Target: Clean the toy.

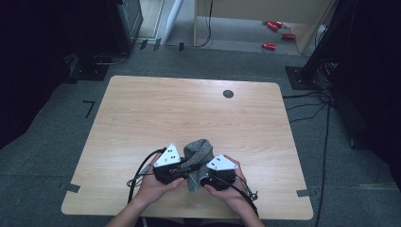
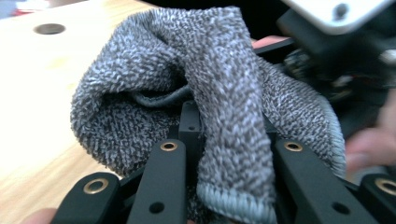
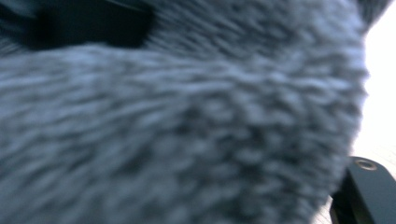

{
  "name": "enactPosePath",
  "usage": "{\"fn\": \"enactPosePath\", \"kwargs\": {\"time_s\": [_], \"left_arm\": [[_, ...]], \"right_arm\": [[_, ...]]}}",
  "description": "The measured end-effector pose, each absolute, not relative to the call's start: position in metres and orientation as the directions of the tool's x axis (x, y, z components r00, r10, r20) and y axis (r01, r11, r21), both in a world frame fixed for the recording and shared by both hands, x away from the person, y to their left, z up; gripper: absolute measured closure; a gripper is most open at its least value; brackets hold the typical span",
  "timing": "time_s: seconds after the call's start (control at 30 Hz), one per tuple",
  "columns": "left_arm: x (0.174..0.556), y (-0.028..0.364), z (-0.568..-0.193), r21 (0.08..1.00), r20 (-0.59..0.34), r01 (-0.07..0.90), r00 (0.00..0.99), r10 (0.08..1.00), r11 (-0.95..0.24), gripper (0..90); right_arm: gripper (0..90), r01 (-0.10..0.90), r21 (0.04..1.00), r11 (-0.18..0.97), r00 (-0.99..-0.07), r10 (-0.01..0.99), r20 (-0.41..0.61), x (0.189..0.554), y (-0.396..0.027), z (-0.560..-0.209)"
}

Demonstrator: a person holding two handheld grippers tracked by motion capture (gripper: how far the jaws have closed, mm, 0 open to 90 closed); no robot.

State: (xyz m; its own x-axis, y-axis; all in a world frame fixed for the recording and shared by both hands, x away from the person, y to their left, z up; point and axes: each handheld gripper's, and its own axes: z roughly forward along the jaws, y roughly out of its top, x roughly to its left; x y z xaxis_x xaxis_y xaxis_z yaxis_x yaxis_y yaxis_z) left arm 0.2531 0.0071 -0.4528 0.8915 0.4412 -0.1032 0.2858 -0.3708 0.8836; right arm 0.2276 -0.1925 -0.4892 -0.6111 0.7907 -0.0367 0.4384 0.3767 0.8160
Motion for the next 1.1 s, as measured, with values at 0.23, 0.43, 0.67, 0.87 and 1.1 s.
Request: {"fn": "enactPosePath", "kwargs": {"time_s": [0.23, 0.43, 0.67, 0.87, 1.1], "left_arm": [[0.265, 0.024, -0.449, 0.875, -0.094, 0.333, 0.829, 0.552, -0.352, 78.3], [0.254, 0.013, -0.441, 0.894, -0.117, 0.289, 0.888, 0.444, -0.343, 78.7], [0.258, 0.014, -0.445, 0.880, -0.058, 0.297, 0.843, 0.536, -0.371, 78.9], [0.264, 0.024, -0.444, 0.881, -0.083, 0.321, 0.828, 0.555, -0.347, 79.6], [0.253, 0.011, -0.440, 0.892, -0.109, 0.296, 0.874, 0.473, -0.341, 79.1]], "right_arm": [[34.7, 0.413, 0.821, 0.394, -0.620, 0.782, -0.063, 0.223, -0.189, -0.486], [34.7, 0.406, 0.827, 0.390, -0.626, 0.778, -0.060, 0.222, -0.187, -0.485], [34.7, 0.402, 0.824, 0.399, -0.625, 0.777, -0.071, 0.219, -0.187, -0.485], [34.7, 0.400, 0.829, 0.391, -0.627, 0.776, -0.064, 0.221, -0.188, -0.485], [34.7, 0.403, 0.838, 0.368, -0.621, 0.782, -0.045, 0.222, -0.189, -0.483]]}}
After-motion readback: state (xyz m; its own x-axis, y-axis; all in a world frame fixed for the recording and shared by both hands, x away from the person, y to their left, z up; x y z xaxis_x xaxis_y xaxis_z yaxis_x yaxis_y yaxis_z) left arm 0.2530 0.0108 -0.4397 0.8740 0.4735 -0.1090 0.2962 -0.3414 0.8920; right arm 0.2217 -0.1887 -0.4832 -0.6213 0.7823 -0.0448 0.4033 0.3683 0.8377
